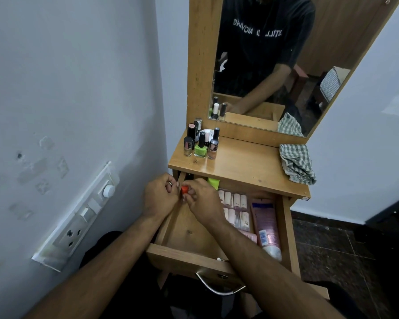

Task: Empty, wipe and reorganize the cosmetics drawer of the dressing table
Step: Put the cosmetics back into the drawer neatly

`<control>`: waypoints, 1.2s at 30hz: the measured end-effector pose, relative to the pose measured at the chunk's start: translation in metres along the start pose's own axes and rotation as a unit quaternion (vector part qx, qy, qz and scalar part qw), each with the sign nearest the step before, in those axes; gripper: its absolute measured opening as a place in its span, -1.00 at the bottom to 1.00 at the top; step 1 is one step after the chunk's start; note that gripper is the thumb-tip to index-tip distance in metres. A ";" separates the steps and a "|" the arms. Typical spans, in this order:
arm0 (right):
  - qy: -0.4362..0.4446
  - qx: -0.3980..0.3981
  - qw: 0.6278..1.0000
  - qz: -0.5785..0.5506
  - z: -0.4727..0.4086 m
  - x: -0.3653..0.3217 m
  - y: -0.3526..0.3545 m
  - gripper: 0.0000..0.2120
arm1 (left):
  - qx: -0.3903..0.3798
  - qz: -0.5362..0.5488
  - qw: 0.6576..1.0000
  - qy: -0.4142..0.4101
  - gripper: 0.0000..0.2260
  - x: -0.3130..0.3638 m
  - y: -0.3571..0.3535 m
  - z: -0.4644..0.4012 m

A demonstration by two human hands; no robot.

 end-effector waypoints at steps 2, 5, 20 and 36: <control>-0.001 -0.003 1.000 -0.002 0.001 0.003 -0.001 -0.61 | 0.001 -0.007 1.000 -0.007 -0.78 0.000 0.000 0.002; -0.013 -0.001 1.000 -0.007 0.000 0.006 -0.002 -0.52 | 0.003 -0.013 1.000 -0.011 -0.80 -0.001 -0.001 0.002; 0.016 -0.016 0.998 0.054 0.009 0.005 0.011 -0.69 | 0.018 -0.036 0.999 -0.027 -0.87 0.002 0.004 0.008; 0.023 0.002 0.996 0.085 0.016 0.002 0.020 -0.78 | 0.004 -0.014 0.999 -0.043 -0.83 0.015 0.013 0.012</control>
Point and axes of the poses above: each hand's wrist, its own z-axis away from the middle knuckle, its own y-axis out of the back of the hand, x = y × z, the point moved 1 cm from there along -z, towards the middle knuckle, and after that the axes turned 10 degrees about -y, right-handed, at the moved point
